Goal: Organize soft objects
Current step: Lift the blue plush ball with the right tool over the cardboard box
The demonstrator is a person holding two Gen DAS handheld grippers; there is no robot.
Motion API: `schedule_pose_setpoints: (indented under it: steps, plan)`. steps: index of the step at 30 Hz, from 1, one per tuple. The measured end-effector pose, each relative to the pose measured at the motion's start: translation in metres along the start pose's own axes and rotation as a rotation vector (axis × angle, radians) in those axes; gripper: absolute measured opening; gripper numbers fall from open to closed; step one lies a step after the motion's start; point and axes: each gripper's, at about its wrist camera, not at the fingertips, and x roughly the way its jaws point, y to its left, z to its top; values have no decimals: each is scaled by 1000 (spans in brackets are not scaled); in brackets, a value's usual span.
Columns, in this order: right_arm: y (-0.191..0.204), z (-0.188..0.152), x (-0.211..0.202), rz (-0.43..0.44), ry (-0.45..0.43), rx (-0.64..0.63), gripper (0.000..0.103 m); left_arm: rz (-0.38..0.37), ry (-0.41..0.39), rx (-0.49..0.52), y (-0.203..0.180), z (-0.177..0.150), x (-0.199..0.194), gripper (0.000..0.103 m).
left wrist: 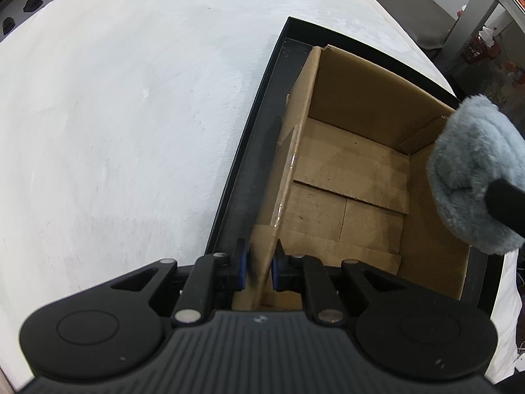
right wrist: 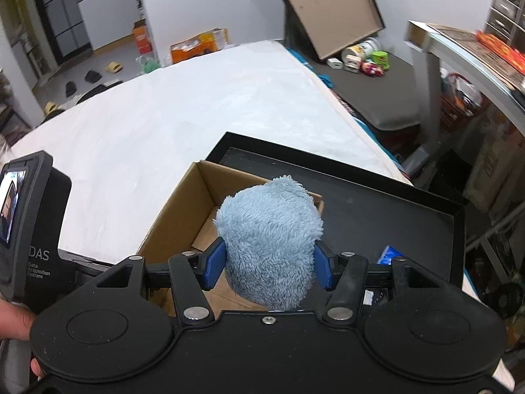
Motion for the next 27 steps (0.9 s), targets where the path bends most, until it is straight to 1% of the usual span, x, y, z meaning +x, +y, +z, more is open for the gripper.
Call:
schedule_pose_setpoints:
  steps: [11, 19, 27]
  plan:
    - [19, 10, 16, 26, 30, -126, 54, 8, -3, -8, 0, -2, 1, 13]
    - [27, 13, 26, 47, 46, -210, 54, 40, -14, 20, -9, -7, 2, 13]
    - [42, 17, 33, 74, 33, -345, 54, 34, -9, 12, -9, -6, 3, 13]
